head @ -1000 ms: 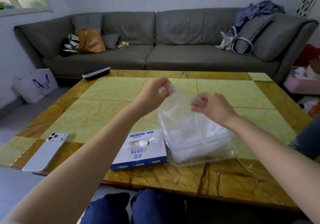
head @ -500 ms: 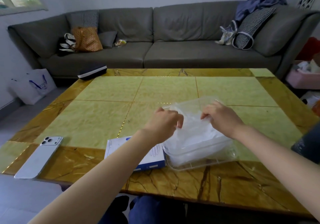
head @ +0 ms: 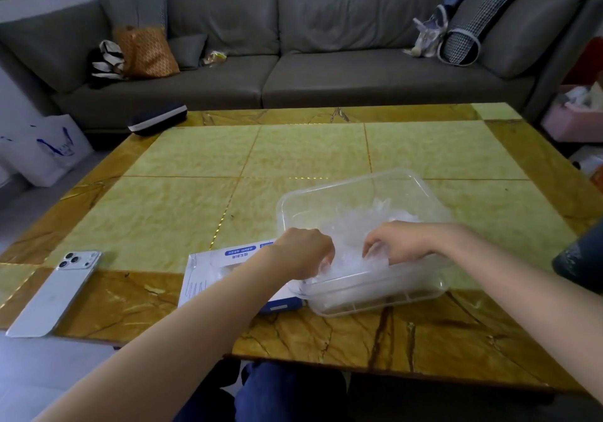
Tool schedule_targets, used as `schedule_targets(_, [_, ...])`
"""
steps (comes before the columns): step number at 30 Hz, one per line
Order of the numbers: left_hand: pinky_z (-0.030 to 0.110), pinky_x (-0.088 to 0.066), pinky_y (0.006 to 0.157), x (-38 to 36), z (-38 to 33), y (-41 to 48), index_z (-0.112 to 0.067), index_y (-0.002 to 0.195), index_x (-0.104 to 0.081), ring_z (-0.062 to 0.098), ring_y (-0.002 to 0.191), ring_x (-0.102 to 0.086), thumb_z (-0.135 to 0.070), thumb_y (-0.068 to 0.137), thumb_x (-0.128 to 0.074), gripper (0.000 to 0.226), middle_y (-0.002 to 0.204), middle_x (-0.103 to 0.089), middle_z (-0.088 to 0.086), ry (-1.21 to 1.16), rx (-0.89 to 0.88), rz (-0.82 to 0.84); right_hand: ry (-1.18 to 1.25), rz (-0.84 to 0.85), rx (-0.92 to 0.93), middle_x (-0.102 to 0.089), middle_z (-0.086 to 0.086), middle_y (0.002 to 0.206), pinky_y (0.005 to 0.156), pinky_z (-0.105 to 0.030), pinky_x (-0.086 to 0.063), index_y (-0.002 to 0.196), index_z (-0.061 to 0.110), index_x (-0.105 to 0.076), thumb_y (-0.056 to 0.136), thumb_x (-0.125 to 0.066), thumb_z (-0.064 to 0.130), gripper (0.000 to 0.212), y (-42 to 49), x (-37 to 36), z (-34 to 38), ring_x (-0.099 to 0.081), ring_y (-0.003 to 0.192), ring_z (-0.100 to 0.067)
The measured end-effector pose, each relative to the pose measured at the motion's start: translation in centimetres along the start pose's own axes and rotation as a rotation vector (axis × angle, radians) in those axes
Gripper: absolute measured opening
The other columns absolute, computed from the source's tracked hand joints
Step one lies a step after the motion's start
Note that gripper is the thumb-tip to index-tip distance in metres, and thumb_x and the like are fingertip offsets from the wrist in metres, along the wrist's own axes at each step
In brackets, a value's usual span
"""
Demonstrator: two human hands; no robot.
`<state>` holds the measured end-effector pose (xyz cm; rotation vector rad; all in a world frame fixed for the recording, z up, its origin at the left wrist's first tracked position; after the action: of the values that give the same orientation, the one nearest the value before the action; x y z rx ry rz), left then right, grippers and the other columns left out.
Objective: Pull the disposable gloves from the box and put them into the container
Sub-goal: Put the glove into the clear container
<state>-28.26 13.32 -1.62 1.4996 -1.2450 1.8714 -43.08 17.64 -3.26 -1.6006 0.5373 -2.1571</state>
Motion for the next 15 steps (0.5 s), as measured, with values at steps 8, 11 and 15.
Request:
schedule_targets(8, [0.026, -0.043, 0.072, 4.7, 1.6, -0.6, -0.015, 0.090, -0.064, 0.015, 0.078, -0.053, -0.012, 0.090, -0.056, 0.008, 0.080, -0.059, -0.002, -0.527, 0.019, -0.464, 0.342, 0.010, 0.041, -0.057, 0.002, 0.124, 0.095, -0.024, -0.048, 0.129, 0.023, -0.047, 0.083, -0.056, -0.005, 0.055, -3.2, 3.4, -0.2, -0.055, 0.113, -0.009])
schedule_targets(11, [0.024, -0.035, 0.059, 6.1, 2.6, -0.9, -0.017, 0.081, -0.059, 0.012, 0.063, -0.046, -0.010, 0.089, -0.057, 0.010, 0.067, -0.053, -0.004, -0.718, 0.070, -0.548, 0.557, -0.126, 0.073, -0.061, 0.009, 0.119, 0.093, -0.023, -0.047, 0.129, 0.025, -0.047, 0.094, -0.056, 0.013, 0.038, -4.3, 4.1, -0.1, -0.058, 0.104, 0.003])
schedule_targets(15, [0.020, -0.038, 0.055, 7.5, 4.0, -1.6, -0.013, 0.082, -0.057, 0.008, 0.056, -0.051, -0.009, 0.091, -0.055, 0.010, 0.067, -0.060, 0.002, -0.815, 0.141, -0.652, 0.975, -0.164, 0.157, -0.066, 0.012, 0.116, 0.090, -0.015, -0.043, 0.121, 0.026, -0.053, 0.089, -0.029, 0.058, 0.051, -5.7, 3.8, 0.5, -0.060, 0.108, 0.003])
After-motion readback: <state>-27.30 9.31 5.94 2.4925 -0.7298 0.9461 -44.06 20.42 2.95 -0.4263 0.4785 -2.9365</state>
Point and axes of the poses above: each hand's wrist, its own y-axis towards the middle knuckle, its own x-axis out of the back of the hand, z = x × y, the point moved 4 cm from there along y, towards the middle knuckle
